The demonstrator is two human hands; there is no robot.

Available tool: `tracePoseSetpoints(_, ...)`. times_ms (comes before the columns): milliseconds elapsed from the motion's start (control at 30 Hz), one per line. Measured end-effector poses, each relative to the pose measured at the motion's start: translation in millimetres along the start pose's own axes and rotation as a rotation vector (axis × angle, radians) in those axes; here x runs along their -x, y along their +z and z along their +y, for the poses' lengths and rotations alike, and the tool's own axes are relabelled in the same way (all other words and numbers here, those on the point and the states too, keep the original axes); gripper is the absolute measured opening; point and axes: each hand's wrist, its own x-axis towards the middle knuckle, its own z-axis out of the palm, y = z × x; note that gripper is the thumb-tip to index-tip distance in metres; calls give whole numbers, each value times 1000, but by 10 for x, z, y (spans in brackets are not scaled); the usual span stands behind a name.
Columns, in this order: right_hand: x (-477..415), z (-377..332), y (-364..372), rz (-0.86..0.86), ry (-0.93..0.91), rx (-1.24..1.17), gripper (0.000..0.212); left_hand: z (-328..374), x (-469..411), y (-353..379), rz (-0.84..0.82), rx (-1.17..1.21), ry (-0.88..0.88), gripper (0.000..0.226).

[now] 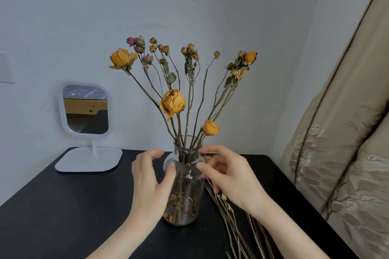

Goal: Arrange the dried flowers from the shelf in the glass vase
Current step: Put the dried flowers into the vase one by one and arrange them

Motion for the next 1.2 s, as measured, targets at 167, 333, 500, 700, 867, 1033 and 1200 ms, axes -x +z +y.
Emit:
tracePoseSetpoints(167,195,464,-239,8,214,94,21,96,447,121,-247,-3,210,16)
tracePoseSetpoints(333,271,1044,-511,5,509,224,20,92,576,585,-595,-210,199,7)
tracePoseSetpoints(500,385,1457,-632,-29,714,260,22,39,434,1159,-658,-460,-89,21)
tracePoseSetpoints(700,312,1672,-659,-29,761,309,18,-56,341,1508,-665,-728,-176,34)
tracePoseSetpoints(867,171,1747,-508,-34,704,362,20,-107,349,1567,-631,-831,-249,32)
tracePoseSetpoints(1033,55,1735,-331,-150,708,461,23,-191,328,1523,-688,-911,-363,28)
tracePoseSetpoints(1200,20,1750,-281,-208,767,496,19,-220,339,1506,-687,-881,-362,24)
